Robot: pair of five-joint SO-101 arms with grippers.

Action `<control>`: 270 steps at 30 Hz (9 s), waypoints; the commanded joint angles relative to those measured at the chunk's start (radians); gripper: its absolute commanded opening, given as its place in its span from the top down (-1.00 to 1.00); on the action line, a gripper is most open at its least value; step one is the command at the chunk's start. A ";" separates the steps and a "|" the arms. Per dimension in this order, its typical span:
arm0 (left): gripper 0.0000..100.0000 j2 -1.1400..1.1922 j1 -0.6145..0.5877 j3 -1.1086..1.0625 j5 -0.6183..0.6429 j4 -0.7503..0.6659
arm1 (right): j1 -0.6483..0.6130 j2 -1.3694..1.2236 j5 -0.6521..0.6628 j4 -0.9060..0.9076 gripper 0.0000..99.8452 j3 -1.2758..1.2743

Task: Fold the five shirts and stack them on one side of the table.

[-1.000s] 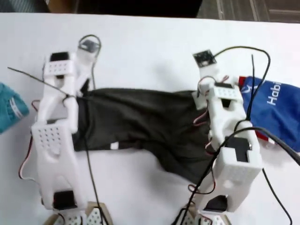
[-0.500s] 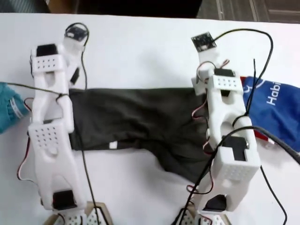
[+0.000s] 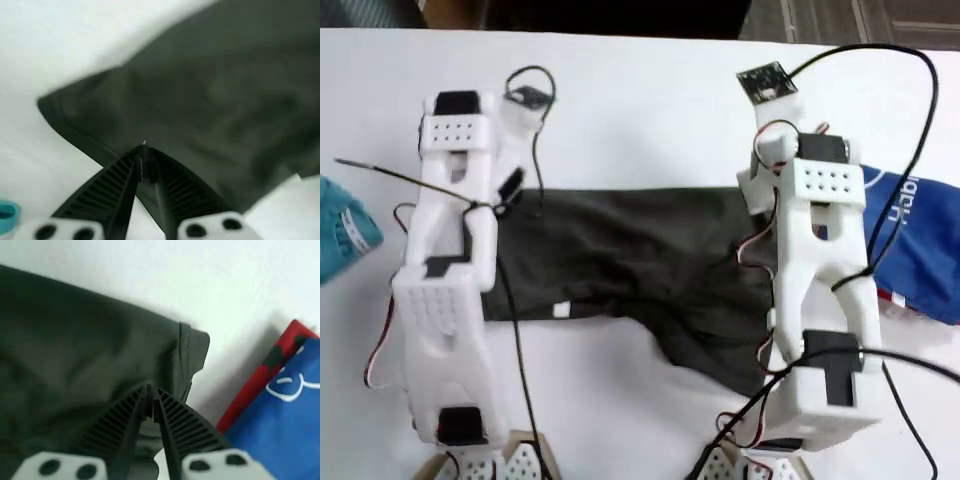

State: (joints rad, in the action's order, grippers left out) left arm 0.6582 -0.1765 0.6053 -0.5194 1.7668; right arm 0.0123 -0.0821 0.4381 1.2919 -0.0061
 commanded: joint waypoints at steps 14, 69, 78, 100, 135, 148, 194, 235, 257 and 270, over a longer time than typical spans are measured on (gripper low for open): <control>0.95 -0.835 -0.008 -1.082 -0.006 -0.282 | -0.005 0.403 0.002 0.189 0.96 -0.187; 0.95 -0.861 -0.290 -1.230 0.009 -0.611 | -0.093 0.725 0.112 -0.840 0.96 -1.310; 0.95 -0.861 -0.184 -1.257 0.011 -0.569 | -0.096 0.725 0.112 -0.840 0.96 -1.310; 0.94 -0.362 -0.302 -0.983 -0.026 -0.575 | -0.090 0.727 0.112 -0.840 0.96 -1.309; 0.94 -0.163 -0.008 -0.415 0.270 -0.523 | -0.061 0.065 -0.014 -0.521 0.96 -0.483; 0.94 0.192 -0.025 -0.039 0.376 -0.348 | 0.010 -0.392 -0.014 -0.101 0.96 0.137; 0.94 0.459 -0.052 0.415 0.422 -0.101 | -0.404 0.217 0.359 0.165 0.51 -0.514; 0.94 0.459 -0.051 0.418 0.420 -0.101 | -0.473 0.458 0.296 0.173 0.96 -0.646; 0.94 0.459 -0.051 0.418 0.420 -0.101 | -0.662 0.467 0.235 0.113 0.64 -0.850; 0.94 0.459 -0.049 0.418 0.419 -0.101 | -0.631 0.453 0.296 -0.047 0.62 -0.996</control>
State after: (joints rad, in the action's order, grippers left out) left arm 1.1093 -0.1979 1.0027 -0.0990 1.6655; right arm -0.6552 0.3460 0.7081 1.3410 -0.9467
